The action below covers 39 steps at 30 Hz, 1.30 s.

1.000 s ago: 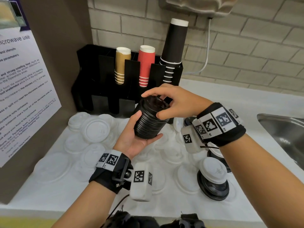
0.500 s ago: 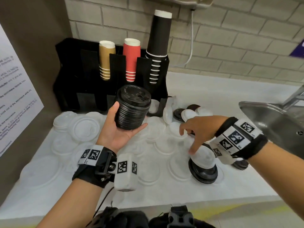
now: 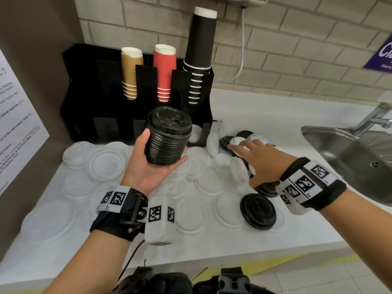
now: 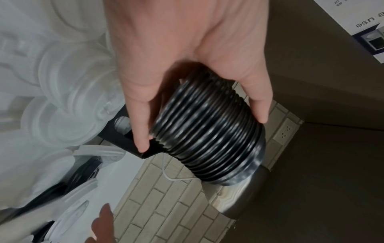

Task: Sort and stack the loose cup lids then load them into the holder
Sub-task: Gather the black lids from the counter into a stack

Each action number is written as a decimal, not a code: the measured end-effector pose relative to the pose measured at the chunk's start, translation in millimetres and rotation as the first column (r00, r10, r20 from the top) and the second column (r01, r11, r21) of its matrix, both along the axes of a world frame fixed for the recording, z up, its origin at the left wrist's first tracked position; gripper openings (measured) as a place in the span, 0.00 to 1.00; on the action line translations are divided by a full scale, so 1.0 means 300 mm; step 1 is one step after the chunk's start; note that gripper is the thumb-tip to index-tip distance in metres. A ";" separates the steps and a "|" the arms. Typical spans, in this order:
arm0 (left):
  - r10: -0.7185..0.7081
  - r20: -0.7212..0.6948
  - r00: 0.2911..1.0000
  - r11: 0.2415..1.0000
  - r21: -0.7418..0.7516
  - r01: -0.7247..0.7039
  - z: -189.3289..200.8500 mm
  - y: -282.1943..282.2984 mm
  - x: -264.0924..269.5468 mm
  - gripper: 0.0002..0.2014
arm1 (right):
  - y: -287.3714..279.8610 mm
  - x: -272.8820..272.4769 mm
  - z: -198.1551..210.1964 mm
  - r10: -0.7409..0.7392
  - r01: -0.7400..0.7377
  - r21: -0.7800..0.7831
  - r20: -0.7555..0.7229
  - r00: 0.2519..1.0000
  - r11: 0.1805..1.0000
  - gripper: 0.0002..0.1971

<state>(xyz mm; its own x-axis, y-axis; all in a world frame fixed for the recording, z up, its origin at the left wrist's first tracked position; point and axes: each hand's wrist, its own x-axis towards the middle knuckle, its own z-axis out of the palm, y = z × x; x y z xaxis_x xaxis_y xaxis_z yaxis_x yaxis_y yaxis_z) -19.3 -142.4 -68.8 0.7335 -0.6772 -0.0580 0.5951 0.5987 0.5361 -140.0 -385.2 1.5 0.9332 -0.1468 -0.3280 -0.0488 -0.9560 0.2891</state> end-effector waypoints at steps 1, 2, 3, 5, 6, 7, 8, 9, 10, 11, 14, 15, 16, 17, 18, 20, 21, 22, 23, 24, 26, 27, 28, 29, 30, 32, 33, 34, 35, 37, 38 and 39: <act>-0.003 0.005 1.000 1.000 -0.001 0.003 0.000 -0.002 -0.001 0.25 | 0.004 -0.004 0.006 0.023 -0.024 0.012 0.019 1.000 1.000 0.51; -0.006 0.008 1.000 1.000 0.000 0.006 -0.001 -0.004 -0.001 0.25 | 0.010 -0.013 0.007 0.037 -0.037 0.049 0.007 0.999 0.998 0.47; -0.009 0.008 1.000 1.000 0.000 0.009 -0.002 -0.007 -0.002 0.25 | 0.019 -0.026 0.006 0.037 -0.033 0.096 -0.034 0.999 0.995 0.43; -0.013 0.006 1.000 1.000 0.001 0.013 -0.004 -0.011 -0.003 0.25 | 0.041 -0.060 -0.010 0.016 0.008 0.134 -0.177 0.984 0.991 0.40; -0.015 0.011 1.000 1.000 0.004 0.014 -0.004 -0.013 -0.005 0.25 | 0.051 -0.076 -0.024 0.012 0.017 0.114 -0.249 0.968 0.993 0.41; -0.016 0.019 1.000 1.000 0.009 0.016 -0.004 -0.015 -0.008 0.24 | 0.058 -0.089 -0.040 0.015 0.009 0.078 -0.302 0.953 0.997 0.42; -0.017 0.027 0.999 1.000 0.015 0.017 -0.003 -0.017 -0.010 0.24 | 0.063 -0.098 -0.056 0.022 -0.009 0.040 -0.336 0.941 0.999 0.43; -0.019 0.032 0.999 1.000 0.019 0.019 -0.003 -0.020 -0.013 0.23 | 0.066 -0.105 -0.071 0.029 -0.028 0.007 -0.361 0.932 1.000 0.44; -0.020 0.034 0.999 1.000 0.022 0.020 -0.003 -0.021 -0.014 0.23 | 0.069 -0.109 -0.083 0.033 -0.045 -0.022 -0.379 0.925 0.999 0.46; -0.021 0.034 0.999 0.999 0.025 0.020 -0.002 -0.023 -0.015 0.23 | 0.071 -0.113 -0.093 0.036 -0.056 -0.042 -0.387 0.921 0.998 0.47; -0.026 0.036 0.999 0.999 0.025 0.025 0.002 -0.026 -0.018 0.23 | 0.069 -0.122 -0.114 0.049 -0.078 -0.063 -0.371 0.927 0.995 0.47; -0.028 0.038 0.999 0.999 0.024 0.027 0.003 -0.027 -0.020 0.23 | 0.068 -0.123 -0.119 0.053 -0.082 -0.066 -0.363 0.930 0.994 0.47; -0.028 0.040 0.999 0.999 0.023 0.027 0.004 -0.027 -0.020 0.22 | 0.067 -0.125 -0.123 0.053 -0.083 -0.071 -0.356 0.933 0.994 0.46; -0.028 0.038 0.999 0.999 0.021 0.028 0.005 -0.028 -0.021 0.22 | 0.066 -0.125 -0.126 0.051 -0.082 -0.075 -0.350 0.935 0.994 0.46; -0.029 0.033 0.999 0.999 0.017 0.029 0.006 -0.028 -0.022 0.23 | 0.065 -0.125 -0.129 0.049 -0.079 -0.073 -0.348 0.936 0.994 0.47; -0.030 0.028 0.999 0.999 0.011 0.030 0.007 -0.027 -0.023 0.23 | 0.062 -0.126 -0.135 0.049 -0.069 -0.045 -0.350 0.935 0.997 0.47; -0.029 0.029 0.999 1.000 0.012 0.029 0.007 -0.025 -0.022 0.23 | 0.060 -0.126 -0.136 0.053 -0.067 -0.027 -0.348 0.936 0.997 0.46; -0.029 0.031 0.999 1.000 0.013 0.028 0.006 -0.023 -0.022 0.23 | 0.058 -0.125 -0.134 0.057 -0.064 -0.009 -0.343 0.938 0.998 0.45; -0.031 0.032 0.999 0.999 0.014 0.031 0.005 -0.022 -0.021 0.23 | 0.056 -0.123 -0.126 0.059 -0.057 0.015 -0.332 0.941 0.998 0.43; -0.034 0.033 0.999 0.999 0.014 0.034 0.004 -0.020 -0.019 0.23 | 0.054 -0.119 -0.111 0.060 -0.045 0.054 -0.310 0.949 0.998 0.41; -0.045 0.032 0.998 0.999 0.013 0.045 0.000 -0.016 -0.016 0.23 | 0.050 -0.101 -0.060 0.065 -0.021 0.206 -0.206 0.976 0.978 0.37; -0.052 0.035 0.998 0.999 0.012 0.051 0.000 -0.016 -0.016 0.23 | 0.051 -0.088 -0.028 0.064 -0.026 0.319 -0.109 0.992 0.947 0.36; -0.060 0.040 0.997 0.998 0.012 0.060 0.000 -0.017 -0.016 0.23 | 0.055 -0.072 0.006 0.053 -0.054 0.438 0.014 0.998 0.897 0.35; -0.069 0.045 0.997 0.998 0.012 0.069 0.000 -0.019 -0.017 0.24 | 0.063 -0.053 0.040 0.032 -0.108 0.544 0.148 0.989 0.832 0.34; -0.077 0.046 0.996 0.997 0.015 0.076 0.000 -0.023 -0.018 0.24 | 0.076 -0.031 0.071 0.004 -0.178 0.623 0.270 0.963 0.761 0.33; -0.086 0.044 0.995 0.996 0.027 0.085 0.000 -0.031 -0.021 0.26 | 0.118 0.015 0.122 -0.061 -0.306 0.700 0.447 0.893 0.645 0.30; -0.090 0.050 0.995 0.995 0.038 0.088 0.001 -0.034 -0.021 0.27 | 0.142 0.036 0.138 -0.089 -0.353 0.711 0.503 0.860 0.608 0.29; -0.094 0.060 0.994 0.995 0.049 0.091 0.001 -0.037 -0.023 0.28 | 0.165 0.055 0.147 -0.106 -0.386 0.712 0.540 0.835 0.586 0.28; -0.097 0.064 0.993 0.994 0.059 0.093 0.001 -0.040 -0.023 0.28 | 0.185 0.071 0.153 -0.112 -0.408 0.707 0.564 0.818 0.578 0.27; -0.098 0.052 0.994 0.993 0.071 0.094 -0.001 -0.040 -0.022 0.31 | 0.214 0.099 0.157 -0.106 -0.430 0.690 0.589 0.801 0.582 0.27; -0.100 0.047 0.994 0.993 0.073 0.097 -0.004 -0.038 -0.023 0.33 | 0.224 0.113 0.156 -0.096 -0.437 0.683 0.593 0.800 0.585 0.26; -0.106 0.046 0.993 0.992 0.074 0.102 -0.006 -0.036 -0.024 0.33 | 0.232 0.126 0.156 -0.087 -0.438 0.682 0.590 0.802 0.586 0.26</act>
<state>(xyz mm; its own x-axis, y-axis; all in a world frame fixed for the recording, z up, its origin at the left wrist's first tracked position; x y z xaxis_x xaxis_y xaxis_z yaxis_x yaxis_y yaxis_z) -26.5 -153.3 -70.5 0.6625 -0.7454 -0.0743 0.6238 0.4941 0.6056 -102.1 -315.5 48.2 0.9460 0.0971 0.3092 0.2626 -0.7887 -0.5558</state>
